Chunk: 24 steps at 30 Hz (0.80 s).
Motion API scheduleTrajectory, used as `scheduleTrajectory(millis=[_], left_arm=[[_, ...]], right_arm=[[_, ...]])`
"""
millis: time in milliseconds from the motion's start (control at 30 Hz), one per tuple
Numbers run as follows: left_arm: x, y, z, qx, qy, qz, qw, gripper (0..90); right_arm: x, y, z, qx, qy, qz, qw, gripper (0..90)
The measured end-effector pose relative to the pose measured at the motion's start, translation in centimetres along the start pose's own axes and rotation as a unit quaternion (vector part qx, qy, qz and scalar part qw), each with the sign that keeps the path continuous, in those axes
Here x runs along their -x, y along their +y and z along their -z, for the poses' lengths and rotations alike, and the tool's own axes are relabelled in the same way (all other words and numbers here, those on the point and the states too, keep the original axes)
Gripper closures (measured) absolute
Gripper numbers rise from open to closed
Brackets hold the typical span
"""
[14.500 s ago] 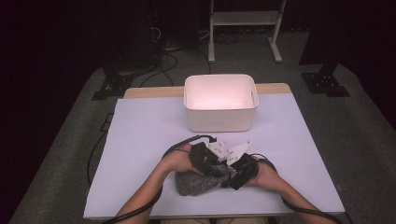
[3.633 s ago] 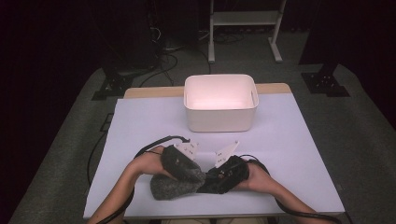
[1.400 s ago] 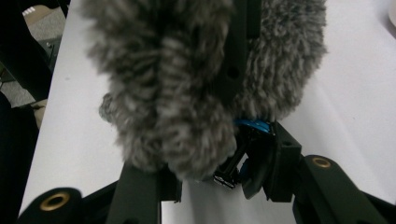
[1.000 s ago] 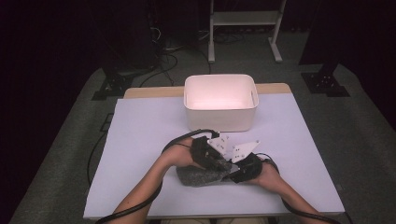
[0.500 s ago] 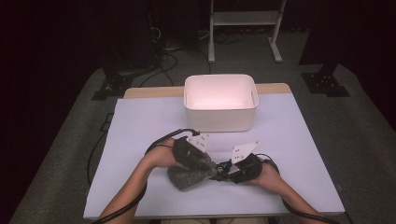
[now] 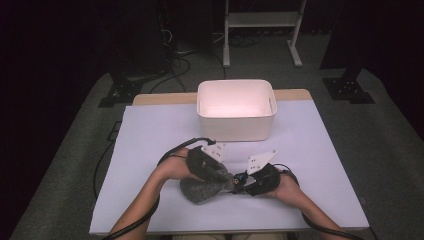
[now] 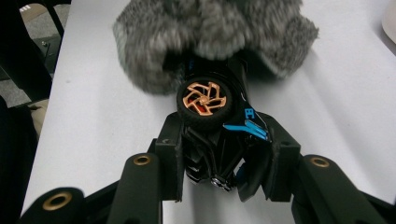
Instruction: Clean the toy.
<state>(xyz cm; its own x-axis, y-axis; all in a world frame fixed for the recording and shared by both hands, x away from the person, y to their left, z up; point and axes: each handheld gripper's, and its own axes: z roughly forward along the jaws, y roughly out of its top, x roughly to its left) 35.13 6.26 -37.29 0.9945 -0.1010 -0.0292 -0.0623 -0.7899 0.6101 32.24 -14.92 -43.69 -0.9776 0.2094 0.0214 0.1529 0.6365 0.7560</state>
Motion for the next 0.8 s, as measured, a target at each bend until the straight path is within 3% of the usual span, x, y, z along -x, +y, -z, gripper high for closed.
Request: scheduleTrajectory(millis=[167,800], left_arm=[[-0.2,0.3,-0.4,0.0,-0.006,-0.01,0.9999,73.1],[0.3,-3.6,2.5,0.014,0.014,0.031,0.9993,72.6]], right_arm=[[-0.1,0.0,0.0,-0.001,-0.001,0.001,1.0,57.1],[0.1,0.0,-0.1,0.001,0.004,-0.006,1.0,57.1]])
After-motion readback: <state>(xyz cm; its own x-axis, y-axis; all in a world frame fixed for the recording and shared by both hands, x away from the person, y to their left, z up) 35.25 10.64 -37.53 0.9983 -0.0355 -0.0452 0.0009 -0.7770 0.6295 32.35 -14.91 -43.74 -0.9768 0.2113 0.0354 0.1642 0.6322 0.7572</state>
